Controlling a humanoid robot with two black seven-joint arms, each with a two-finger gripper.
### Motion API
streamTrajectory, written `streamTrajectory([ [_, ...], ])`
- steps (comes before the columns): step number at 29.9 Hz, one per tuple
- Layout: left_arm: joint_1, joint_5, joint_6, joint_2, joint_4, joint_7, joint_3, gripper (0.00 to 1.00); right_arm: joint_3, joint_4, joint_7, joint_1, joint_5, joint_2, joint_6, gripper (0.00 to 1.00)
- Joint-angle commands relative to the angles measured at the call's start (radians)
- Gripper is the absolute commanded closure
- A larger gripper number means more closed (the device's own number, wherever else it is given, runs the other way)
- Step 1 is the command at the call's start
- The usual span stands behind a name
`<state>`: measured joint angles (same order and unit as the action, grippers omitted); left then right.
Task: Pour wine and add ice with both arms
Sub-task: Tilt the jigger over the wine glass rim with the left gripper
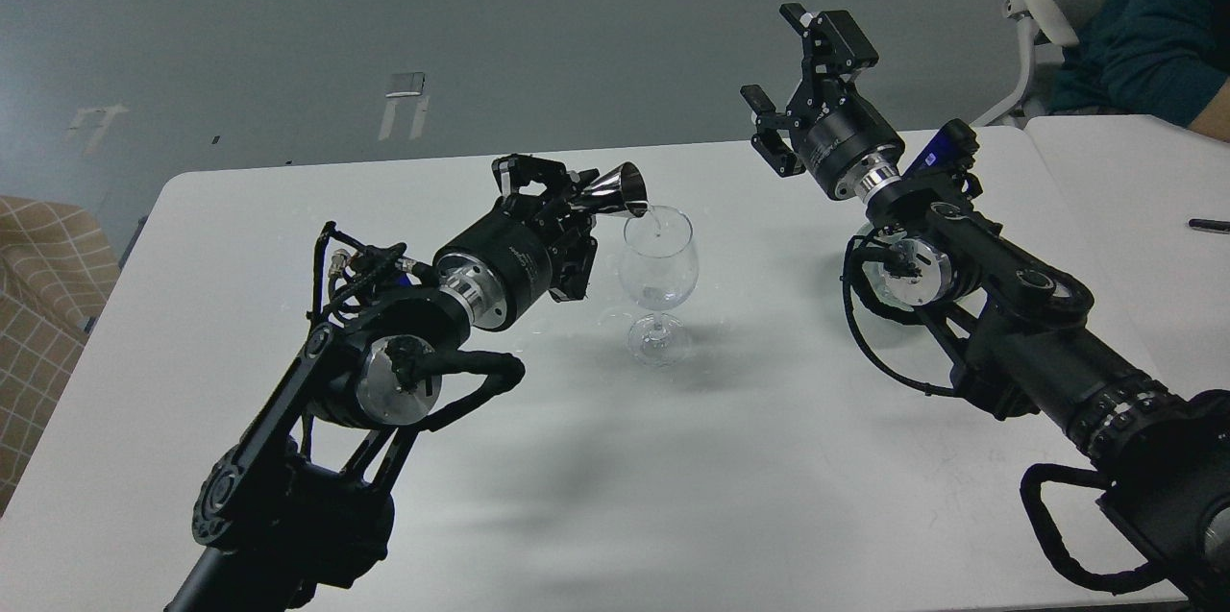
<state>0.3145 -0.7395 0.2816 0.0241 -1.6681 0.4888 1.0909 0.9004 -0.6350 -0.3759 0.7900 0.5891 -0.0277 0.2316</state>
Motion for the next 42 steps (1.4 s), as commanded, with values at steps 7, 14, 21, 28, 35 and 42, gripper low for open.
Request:
streamTrajectory([
  [7,0.003,-0.072,-0.001,0.020,-0.001,0.000,-0.037,1.00,0.000,0.000,0.000,-0.008,0.000,0.002,0.000,0.00],
  [14,0.006,-0.107,-0.001,0.024,-0.001,0.000,-0.065,1.00,0.000,0.000,0.000,-0.008,0.000,0.000,0.000,0.00],
  [21,0.008,-0.158,-0.002,0.036,-0.001,0.000,-0.071,1.00,0.000,0.000,0.000,-0.011,0.000,0.000,0.002,0.00],
  [28,0.020,-0.176,-0.002,0.042,-0.015,0.000,-0.086,1.00,0.000,-0.002,0.000,-0.020,0.000,0.002,0.002,0.00],
  [35,0.038,-0.205,-0.002,0.065,-0.018,0.000,-0.097,1.00,0.000,-0.003,0.000,-0.021,0.000,0.002,0.002,0.00],
  [42,0.052,-0.305,-0.004,0.089,-0.019,0.000,-0.135,1.00,0.000,-0.003,0.000,-0.021,0.000,0.002,0.002,0.00],
])
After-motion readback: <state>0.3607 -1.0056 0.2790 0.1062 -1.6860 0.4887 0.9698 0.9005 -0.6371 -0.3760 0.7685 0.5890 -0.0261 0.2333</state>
